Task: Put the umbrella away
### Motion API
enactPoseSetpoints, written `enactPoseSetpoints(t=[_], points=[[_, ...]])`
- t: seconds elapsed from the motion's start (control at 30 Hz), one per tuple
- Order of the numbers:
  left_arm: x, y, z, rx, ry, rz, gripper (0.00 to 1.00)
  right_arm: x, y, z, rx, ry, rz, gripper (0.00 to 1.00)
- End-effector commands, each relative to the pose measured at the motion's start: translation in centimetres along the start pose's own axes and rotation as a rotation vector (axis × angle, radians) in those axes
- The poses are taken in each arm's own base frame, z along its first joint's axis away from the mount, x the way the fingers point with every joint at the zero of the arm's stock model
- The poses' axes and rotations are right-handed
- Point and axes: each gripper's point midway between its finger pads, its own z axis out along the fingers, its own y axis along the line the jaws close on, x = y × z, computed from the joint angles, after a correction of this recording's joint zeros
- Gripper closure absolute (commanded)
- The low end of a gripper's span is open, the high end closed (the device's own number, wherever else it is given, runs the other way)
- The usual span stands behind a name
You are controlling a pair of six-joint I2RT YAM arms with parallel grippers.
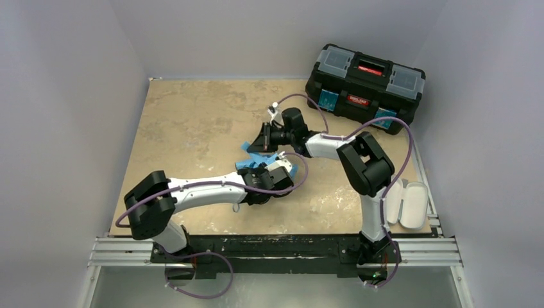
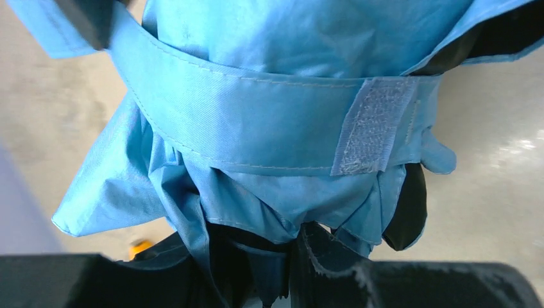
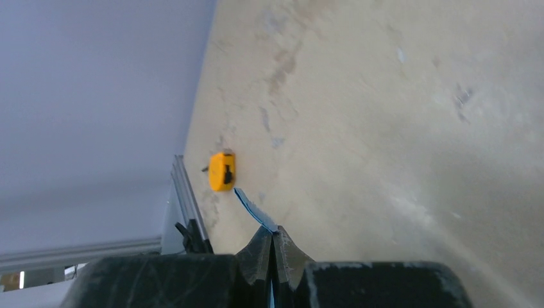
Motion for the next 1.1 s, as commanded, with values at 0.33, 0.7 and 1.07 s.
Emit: enactPoseSetpoints(t=[0.33, 0.7, 1.07], points=[[-2.0, -3.9, 0.5, -0.341, -0.04, 0.412, 1.0, -3.4, 6.4, -1.4, -0.081, -0.048, -0.128, 1.0], [2.1, -9.3, 3.6, -0.251, 0.022, 0.469, 1.0, -3.9, 6.9, -1.5, -0.078, -0.048, -0.131, 1.0], [4.3, -11.0, 4.9, -0.259, 0.054, 0.522, 1.0, 0.5, -2.3, 1.8, 0.07, 0.049, -0.004, 1.0]])
